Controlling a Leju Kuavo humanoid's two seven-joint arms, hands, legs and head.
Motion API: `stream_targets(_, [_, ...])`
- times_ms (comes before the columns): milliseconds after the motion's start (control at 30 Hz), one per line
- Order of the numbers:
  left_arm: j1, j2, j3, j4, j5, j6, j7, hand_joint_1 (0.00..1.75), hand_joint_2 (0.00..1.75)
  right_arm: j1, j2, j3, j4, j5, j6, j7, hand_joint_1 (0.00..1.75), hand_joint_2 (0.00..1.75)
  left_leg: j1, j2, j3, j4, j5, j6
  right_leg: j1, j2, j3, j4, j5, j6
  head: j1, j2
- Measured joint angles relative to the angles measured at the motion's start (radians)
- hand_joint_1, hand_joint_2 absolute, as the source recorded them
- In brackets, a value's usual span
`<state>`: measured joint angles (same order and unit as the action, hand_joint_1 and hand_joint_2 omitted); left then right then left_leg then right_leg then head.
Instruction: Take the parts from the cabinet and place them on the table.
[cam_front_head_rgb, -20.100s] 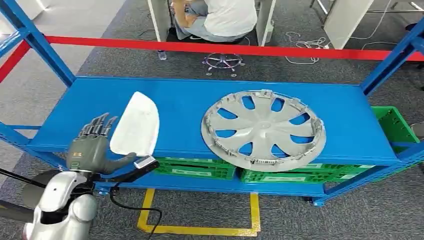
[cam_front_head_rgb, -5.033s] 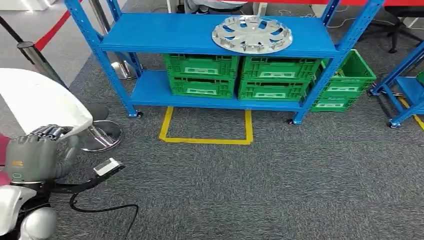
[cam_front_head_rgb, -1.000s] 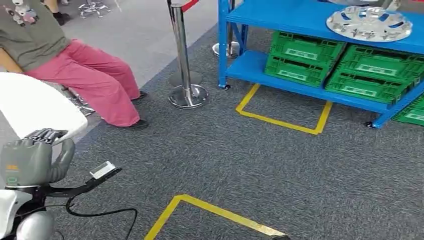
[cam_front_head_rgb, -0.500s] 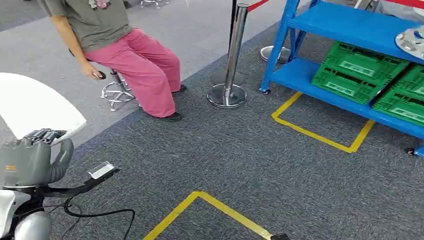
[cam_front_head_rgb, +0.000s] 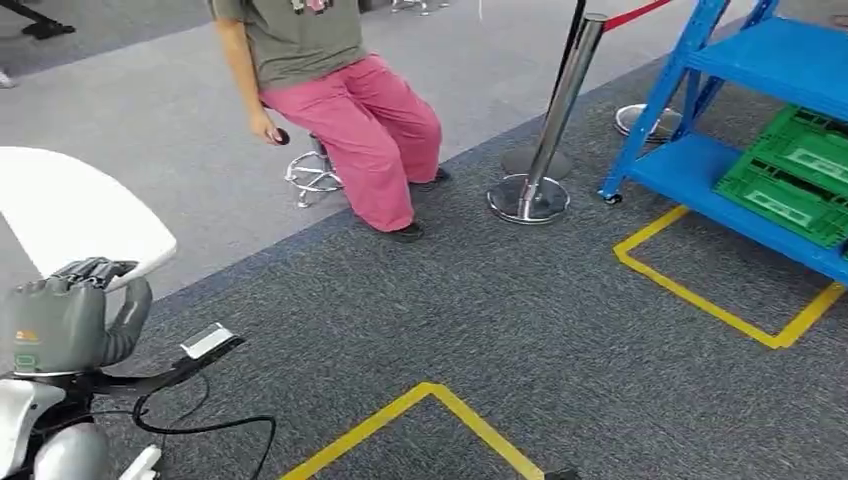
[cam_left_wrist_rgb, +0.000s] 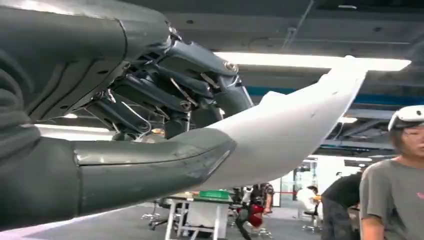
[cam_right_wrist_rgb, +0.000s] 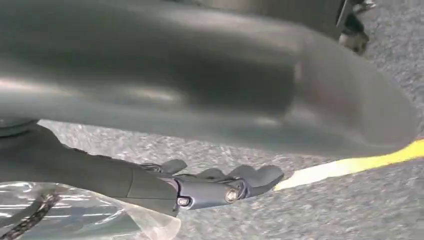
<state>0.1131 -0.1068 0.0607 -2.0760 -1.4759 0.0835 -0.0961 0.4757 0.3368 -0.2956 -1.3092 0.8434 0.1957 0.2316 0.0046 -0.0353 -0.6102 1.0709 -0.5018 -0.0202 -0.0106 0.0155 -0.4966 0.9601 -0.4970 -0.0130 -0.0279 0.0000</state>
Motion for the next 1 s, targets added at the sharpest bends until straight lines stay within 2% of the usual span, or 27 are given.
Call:
stream_targets(33, [-0.001,0.000,0.000,0.000,0.000,0.000,0.000,1.75,1.75,0.002,0.000,-0.001,0.000,0.000,0.000,0.001,0.00,0.00,0.003,0.016,-0.039,0.083,-0.043,-0.007,0.001,-0.016,0.000,0.000,-0.002,-0.002,0.002,0.000])
stream_targets(67, [0.000,-0.001,-0.001,0.000,0.000,0.000,0.000,1.75,1.75,0.003,0.000,-0.001,0.000,0.000,-0.001,0.001,0.00,0.00,0.007,0.023,-0.080,0.169,-0.079,-0.013,0.001,-0.033,-0.001,0.000,-0.003,-0.003,0.001,0.000])
stream_targets(100, [0.001,-0.001,-0.001,0.000,0.000,-0.001,-0.001,1.75,1.75,0.002,0.000,-0.002,0.000,0.000,-0.001,0.001,0.00,0.00,0.011,0.024,-0.107,0.224,-0.093,-0.018,0.001,-0.047,-0.001,0.000,-0.004,-0.003,0.002,0.000])
stream_targets(133, [0.003,-0.001,-0.001,0.000,0.000,-0.001,-0.002,1.75,1.75,0.002,0.000,-0.001,0.000,0.000,0.000,0.001,0.00,0.00,0.015,0.026,-0.109,0.229,-0.081,-0.021,0.001,-0.061,0.000,0.000,-0.006,-0.001,0.001,0.000])
stream_targets(167, [0.003,-0.001,-0.001,0.000,0.000,-0.001,-0.002,1.75,1.75,0.002,0.000,-0.001,0.000,0.000,0.000,0.001,0.00,0.00,0.017,0.029,-0.093,0.203,-0.058,-0.023,0.001,-0.072,0.002,0.000,-0.008,0.001,0.001,0.000])
stream_targets(200, [0.003,-0.001,0.000,0.000,0.000,-0.001,-0.002,1.75,1.75,0.001,0.000,-0.001,0.000,0.000,0.000,0.001,0.00,0.00,0.020,0.039,-0.047,0.113,-0.008,-0.025,0.000,-0.086,0.007,0.001,-0.012,0.006,0.001,0.000])
stream_targets(233, [0.003,-0.001,0.000,0.000,0.000,-0.001,-0.002,1.75,1.75,0.001,0.000,-0.001,0.000,-0.001,0.000,0.001,0.00,0.00,0.021,0.062,0.007,0.017,0.036,-0.026,-0.001,-0.098,0.013,0.001,-0.016,0.013,0.001,0.000])
stream_targets(267, [0.002,-0.001,-0.001,0.000,0.000,-0.001,-0.003,1.75,1.75,0.001,0.000,-0.001,0.000,-0.002,-0.001,0.001,0.00,0.00,0.021,0.114,0.046,-0.057,0.054,-0.027,0.004,-0.108,0.019,0.002,-0.021,0.020,0.000,0.000])
stream_targets(300, [-0.002,-0.001,-0.001,0.000,0.000,-0.002,-0.003,1.75,1.75,0.003,0.000,-0.001,0.000,-0.003,-0.002,0.002,0.00,0.00,0.010,0.127,0.053,-0.073,0.040,-0.019,0.012,-0.116,0.008,0.008,-0.031,0.027,-0.004,0.000])
stream_targets(333, [-0.001,-0.003,-0.004,0.000,0.000,-0.003,-0.003,1.75,1.75,0.003,0.000,-0.001,-0.001,-0.005,-0.003,0.002,0.00,0.00,0.013,0.108,0.049,-0.072,0.040,-0.002,0.013,-0.126,0.012,0.007,-0.035,0.031,0.006,0.000])
stream_targets(400, [0.000,-0.002,-0.002,0.000,0.000,-0.003,-0.003,1.75,1.75,0.002,0.000,-0.001,-0.004,-0.008,-0.009,0.006,0.00,0.00,0.005,0.083,0.042,-0.070,0.036,0.014,0.009,-0.151,0.034,0.000,-0.036,0.040,0.007,0.000])
stream_targets(433, [-0.002,-0.002,-0.002,0.000,0.000,-0.003,-0.003,1.75,1.75,0.003,0.000,0.000,-0.007,-0.009,-0.008,0.007,0.00,0.00,0.008,0.069,0.045,-0.074,0.043,0.024,0.005,-0.153,0.032,0.002,-0.041,0.049,0.006,0.000])
stream_targets(467, [-0.003,-0.003,-0.003,0.000,0.000,-0.003,-0.004,1.75,1.75,0.002,0.000,0.001,-0.008,-0.010,-0.009,0.008,0.00,0.00,0.011,0.061,0.044,-0.075,0.045,0.029,0.001,-0.093,0.020,0.022,-0.061,0.056,0.011,0.000])
stream_targets(500, [-0.007,-0.003,-0.003,0.000,0.000,-0.003,-0.004,1.75,1.75,0.003,0.000,0.001,-0.010,-0.011,-0.010,0.008,0.00,0.00,0.010,0.051,0.044,-0.075,0.046,0.035,0.000,-0.051,-0.001,0.073,-0.094,0.055,0.012,0.000])
stream_targets(533, [-0.010,-0.006,-0.007,0.001,0.000,-0.003,-0.005,1.75,1.75,0.006,0.000,0.001,-0.010,-0.016,-0.010,0.010,0.00,0.00,0.009,0.040,0.042,-0.075,0.046,0.042,0.001,-0.028,-0.047,0.166,-0.139,0.053,0.013,0.000])
stream_targets(567, [-0.012,-0.008,-0.009,0.001,0.000,-0.003,-0.006,1.75,1.75,0.011,0.000,0.000,-0.010,-0.018,-0.011,0.015,0.00,0.00,0.007,0.026,0.041,-0.075,0.046,0.043,0.001,-0.021,-0.094,0.256,-0.172,0.051,0.013,0.000])
stream_targets(600, [-0.013,-0.009,-0.011,0.002,0.000,-0.003,-0.006,1.75,1.75,0.015,0.000,0.000,-0.011,-0.020,-0.011,0.018,0.00,0.00,0.004,0.013,0.041,-0.075,0.046,0.044,0.002,-0.017,-0.133,0.323,-0.189,0.049,0.013,0.000])
stream_targets(633, [-0.013,-0.009,-0.012,0.003,0.000,-0.003,-0.006,1.75,1.75,0.018,0.000,0.000,-0.011,-0.023,-0.012,0.020,0.00,0.00,0.001,-0.001,0.042,-0.075,0.045,0.045,0.002,-0.017,-0.160,0.355,-0.183,0.044,0.013,0.000])
stream_targets(667, [-0.013,-0.009,-0.014,0.005,0.000,-0.003,-0.006,1.75,1.75,0.019,0.000,0.000,-0.011,-0.026,-0.013,0.023,0.00,0.00,-0.002,-0.017,0.044,-0.074,0.045,0.046,0.003,-0.016,-0.163,0.333,-0.153,0.039,0.013,0.000])
stream_targets(733, [-0.016,-0.009,-0.019,0.005,0.000,-0.003,-0.006,1.75,1.75,0.022,0.000,0.000,-0.020,-0.028,-0.016,0.026,0.00,0.00,-0.007,-0.047,0.048,-0.074,0.044,0.046,0.007,0.003,-0.109,0.181,-0.047,0.023,0.013,0.000])
stream_targets(767, [-0.019,-0.009,-0.021,0.005,0.000,-0.003,-0.006,1.75,1.75,0.025,0.000,0.000,-0.026,-0.031,-0.018,0.027,0.00,0.00,-0.005,-0.059,0.049,-0.074,0.044,0.046,0.010,0.045,-0.073,0.089,0.003,0.013,0.013,0.000])
stream_targets(800, [-0.023,-0.009,-0.023,0.007,0.000,-0.003,-0.006,1.75,1.75,0.027,-0.001,-0.001,-0.029,-0.033,-0.021,0.029,0.00,0.00,-0.007,-0.069,0.046,-0.073,0.043,0.044,0.010,0.106,-0.059,0.049,0.006,0.003,0.011,0.000])
stream_targets(833, [-0.028,-0.009,-0.026,0.010,0.001,-0.003,-0.006,1.75,1.75,0.032,-0.001,0.000,-0.032,-0.034,-0.022,0.032,0.00,0.00,-0.006,-0.086,0.041,-0.069,0.043,0.040,0.005,0.097,-0.053,0.027,0.004,0.009,0.014,0.000])
stream_targets(867, [-0.029,-0.009,-0.026,0.010,0.001,-0.003,-0.006,1.75,1.75,0.034,-0.001,0.000,-0.035,-0.038,-0.023,0.037,0.00,0.00,-0.001,-0.097,0.034,-0.071,0.047,0.032,0.011,0.086,-0.044,0.030,0.004,0.012,0.014,0.000])
stream_targets(933, [-0.029,-0.008,-0.026,0.011,0.003,-0.003,-0.006,1.75,1.75,0.036,-0.001,0.000,-0.043,-0.045,-0.029,0.042,0.00,0.00,0.003,-0.125,0.026,-0.074,0.054,0.017,0.011,0.064,-0.041,0.024,0.009,0.009,0.014,0.000])
stream_targets(967, [-0.029,-0.008,-0.026,0.012,0.003,-0.003,-0.006,1.75,1.75,0.035,0.000,0.003,-0.046,-0.046,-0.029,0.042,0.00,0.00,0.003,-0.097,0.025,-0.062,0.045,0.018,0.003,0.045,-0.035,0.011,0.015,0.007,0.012,0.000])
stream_targets(1000, [-0.033,-0.008,-0.026,0.012,0.004,-0.003,-0.006,1.75,1.75,0.037,0.000,0.003,-0.047,-0.047,-0.029,0.042,0.00,0.00,-0.003,-0.030,0.011,-0.032,0.021,0.012,0.005,0.031,-0.029,0.006,0.015,0.004,0.010,0.000])
